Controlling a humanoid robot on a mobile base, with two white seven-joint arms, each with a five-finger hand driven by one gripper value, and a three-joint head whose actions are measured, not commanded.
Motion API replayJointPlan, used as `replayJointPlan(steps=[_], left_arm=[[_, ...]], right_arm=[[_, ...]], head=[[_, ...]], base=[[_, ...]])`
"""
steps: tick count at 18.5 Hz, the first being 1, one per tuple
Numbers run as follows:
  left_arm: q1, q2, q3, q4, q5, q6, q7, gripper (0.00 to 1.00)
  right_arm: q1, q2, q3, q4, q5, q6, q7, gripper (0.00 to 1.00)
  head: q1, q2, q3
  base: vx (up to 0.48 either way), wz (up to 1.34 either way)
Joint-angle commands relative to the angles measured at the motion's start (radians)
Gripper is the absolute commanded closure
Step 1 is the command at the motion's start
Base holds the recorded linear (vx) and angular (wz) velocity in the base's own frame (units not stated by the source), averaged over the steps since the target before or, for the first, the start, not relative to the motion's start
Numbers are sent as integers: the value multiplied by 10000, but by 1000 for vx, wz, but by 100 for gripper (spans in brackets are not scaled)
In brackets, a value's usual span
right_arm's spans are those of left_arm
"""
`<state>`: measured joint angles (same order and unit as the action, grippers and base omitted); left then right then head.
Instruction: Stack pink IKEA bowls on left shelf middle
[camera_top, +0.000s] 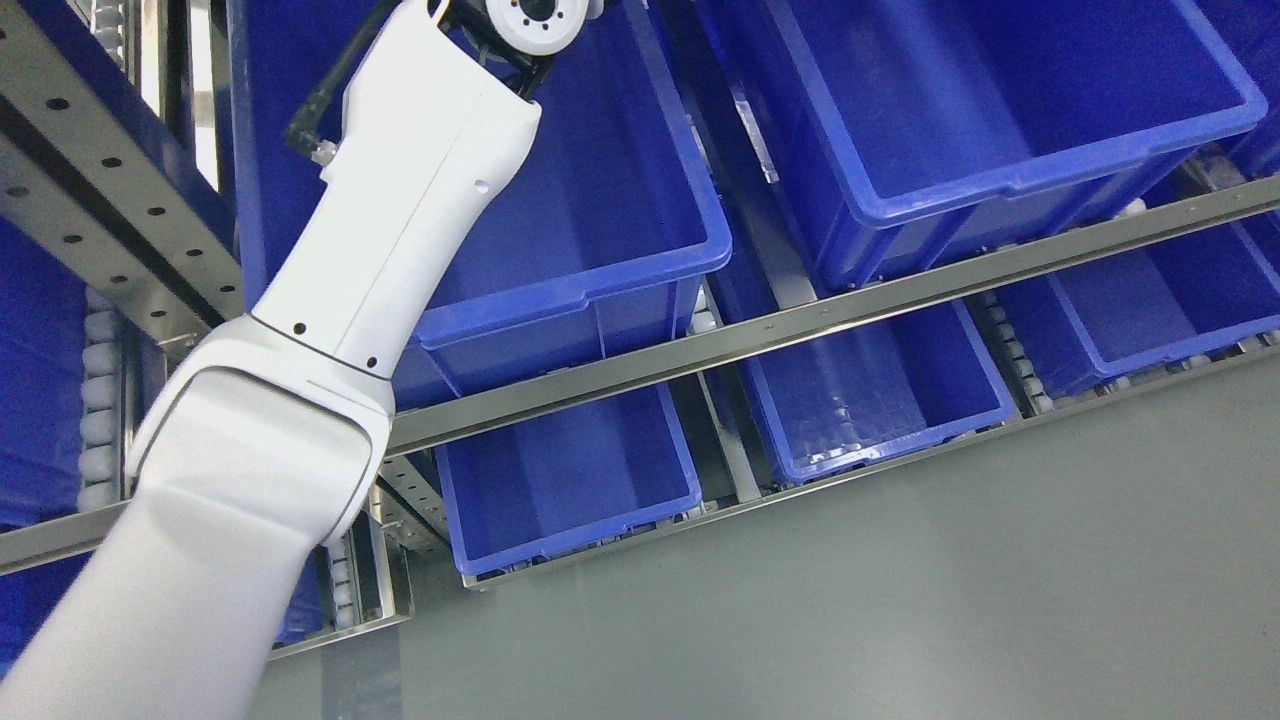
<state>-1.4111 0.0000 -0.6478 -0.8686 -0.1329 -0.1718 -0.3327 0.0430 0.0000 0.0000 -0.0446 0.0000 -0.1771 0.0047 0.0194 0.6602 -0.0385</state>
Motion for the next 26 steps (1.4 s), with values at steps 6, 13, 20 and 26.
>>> replayJointPlan(steps=[6, 13, 20, 26], left_arm=[[258, 175, -1393, 35, -111, 919, 121, 49], [1269, 175, 2373, -1342, -251, 890, 1190, 5], [3707, 175, 6064, -4974, 804, 2647, 2974, 0], [4170, 175, 6202, -5932, 1145, 3651, 2913, 0]], right_arm=[[0, -175, -107, 1, 77, 6, -1, 0], [0, -175, -107, 1, 77, 6, -1, 0], [0, -175, -107, 1, 77, 6, -1, 0], [0, -175, -107, 1, 77, 6, -1, 0]], head=[[0, 0, 0], [0, 0, 0], [0, 0, 0], [0, 0, 0]], base=[[85, -205], [68, -141], [12, -15], [-5, 9]])
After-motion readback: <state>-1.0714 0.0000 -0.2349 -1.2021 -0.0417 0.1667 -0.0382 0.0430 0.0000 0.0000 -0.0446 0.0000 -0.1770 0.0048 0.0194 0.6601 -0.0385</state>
